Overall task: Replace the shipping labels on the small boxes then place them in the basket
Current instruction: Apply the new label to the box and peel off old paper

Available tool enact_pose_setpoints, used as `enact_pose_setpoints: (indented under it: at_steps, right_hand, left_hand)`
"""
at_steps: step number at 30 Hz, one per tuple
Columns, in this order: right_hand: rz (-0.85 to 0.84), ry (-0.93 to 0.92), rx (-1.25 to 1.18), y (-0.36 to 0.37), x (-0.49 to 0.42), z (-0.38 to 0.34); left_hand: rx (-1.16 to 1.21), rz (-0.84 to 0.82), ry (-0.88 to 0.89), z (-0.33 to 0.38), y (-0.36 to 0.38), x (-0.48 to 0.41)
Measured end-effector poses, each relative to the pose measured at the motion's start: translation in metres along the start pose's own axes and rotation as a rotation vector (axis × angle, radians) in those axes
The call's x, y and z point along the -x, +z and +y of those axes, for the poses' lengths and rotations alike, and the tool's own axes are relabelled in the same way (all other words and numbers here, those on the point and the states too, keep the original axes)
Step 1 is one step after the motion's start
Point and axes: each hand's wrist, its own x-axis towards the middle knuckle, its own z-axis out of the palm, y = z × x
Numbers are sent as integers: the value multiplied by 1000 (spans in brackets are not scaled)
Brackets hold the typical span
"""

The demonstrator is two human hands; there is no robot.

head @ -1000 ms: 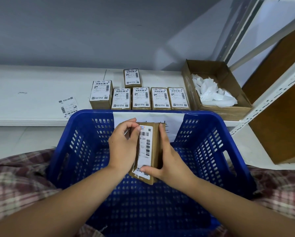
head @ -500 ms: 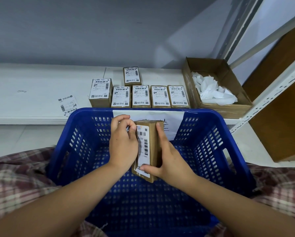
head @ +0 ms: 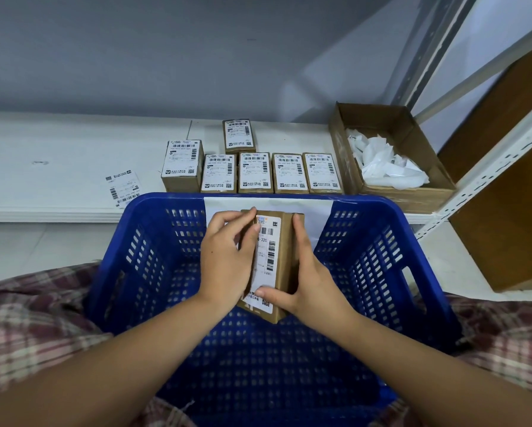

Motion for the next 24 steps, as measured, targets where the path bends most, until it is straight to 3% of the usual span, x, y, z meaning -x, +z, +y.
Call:
enact_pose_setpoints:
  at_steps: [9, 19, 24]
  right_hand:
    - [5, -6, 28, 6, 2, 2]
    - [5, -25, 54, 8, 2, 2]
    - [18, -47, 123, 8, 3, 2]
  left_hand:
    - [-49, 47, 77, 3, -4, -7]
    - [124, 45, -115, 4, -1, -7]
    - [59, 57, -90, 4, -2, -8]
